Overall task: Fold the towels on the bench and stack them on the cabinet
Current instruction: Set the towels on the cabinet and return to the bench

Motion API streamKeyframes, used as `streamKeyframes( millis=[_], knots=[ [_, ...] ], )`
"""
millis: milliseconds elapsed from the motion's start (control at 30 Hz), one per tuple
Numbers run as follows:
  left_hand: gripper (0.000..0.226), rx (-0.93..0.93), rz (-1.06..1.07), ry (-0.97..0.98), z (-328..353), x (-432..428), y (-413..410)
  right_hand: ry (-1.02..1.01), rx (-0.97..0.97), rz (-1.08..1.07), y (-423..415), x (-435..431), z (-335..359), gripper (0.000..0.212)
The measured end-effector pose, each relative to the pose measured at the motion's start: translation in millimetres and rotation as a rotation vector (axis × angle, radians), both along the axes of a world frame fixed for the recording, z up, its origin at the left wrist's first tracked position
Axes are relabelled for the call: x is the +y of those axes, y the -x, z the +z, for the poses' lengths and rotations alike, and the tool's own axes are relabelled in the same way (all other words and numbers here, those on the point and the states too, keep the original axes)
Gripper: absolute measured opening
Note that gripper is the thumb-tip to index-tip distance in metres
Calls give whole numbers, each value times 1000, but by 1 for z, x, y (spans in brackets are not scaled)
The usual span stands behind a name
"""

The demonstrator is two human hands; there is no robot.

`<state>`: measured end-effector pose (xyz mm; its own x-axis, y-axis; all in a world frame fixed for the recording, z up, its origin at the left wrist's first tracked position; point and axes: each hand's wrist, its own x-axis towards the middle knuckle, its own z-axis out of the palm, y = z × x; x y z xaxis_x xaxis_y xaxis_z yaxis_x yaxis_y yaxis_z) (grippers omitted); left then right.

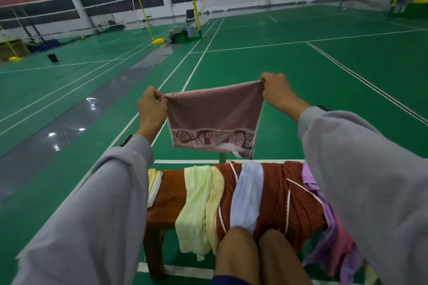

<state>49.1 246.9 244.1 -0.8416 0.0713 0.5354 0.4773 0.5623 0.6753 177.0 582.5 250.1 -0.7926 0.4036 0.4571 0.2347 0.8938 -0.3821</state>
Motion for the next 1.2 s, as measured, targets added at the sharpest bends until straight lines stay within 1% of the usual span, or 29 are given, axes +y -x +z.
streamKeyframes(
  millis=[67,100,167,200,233,300,333,367,433,467,533,600,633,700,767,833,933,1033,1133,1200],
  knots=[
    [13,-35,-36,92,-8,-16,-7,-23,-38,9,-13,-8,-7,22],
    [14,-104,-89,169,-14,-25,-10,-20,-71,11,-22,-12,-13,22],
    [14,-355,-276,357,-29,-46,-17,21,-153,57,-42,-19,-29,21],
    [13,-495,-372,467,-36,-57,-22,84,-201,94,-52,-23,-39,21],
    [11,-609,-432,577,-45,-66,-27,189,-261,128,-64,-26,-51,21],
    [13,-744,-470,729,-62,-76,-41,478,-411,155,-90,-35,-75,20],
    [14,-785,-474,781,-72,-79,-49,575,-510,161,-103,-40,-87,16],
    [15,-822,-477,837,-83,-80,-56,580,-617,172,-114,-42,-99,18],
    [16,-931,-487,959,-103,-80,-71,491,-886,215,-134,-51,-119,27],
    [15,-991,-500,1018,-113,-79,-76,442,-998,244,-141,-57,-124,28],
    [13,-1053,-524,1113,-126,-77,-82,373,-1103,266,-147,-63,-135,31],
    [12,-1042,-509,1133,-133,-73,-83,348,-1132,261,-146,-65,-144,29],
    [10,-1000,-492,1117,-132,-71,-83,345,-1112,247,-144,-64,-147,27],
    [6,-826,-428,1042,-130,-65,-79,311,-1015,215,-135,-61,-151,26],
    [4,-641,-355,946,-128,-59,-68,228,-874,176,-118,-53,-157,27],
    [5,-522,-303,888,-129,-55,-50,182,-757,133,-98,-39,-163,22],
    [9,-436,-237,848,-134,-47,-23,140,-659,58,-66,-20,-169,18],
    [9,-372,-172,802,-144,-35,-3,38,-617,1,-42,-16,-163,18],
    [10,-355,-130,761,-164,-23,18,-68,-643,-44,-12,-8,-172,20],
    [12,-368,-102,751,-181,-16,30,-104,-670,-55,6,-2,-185,21]
  ],
)
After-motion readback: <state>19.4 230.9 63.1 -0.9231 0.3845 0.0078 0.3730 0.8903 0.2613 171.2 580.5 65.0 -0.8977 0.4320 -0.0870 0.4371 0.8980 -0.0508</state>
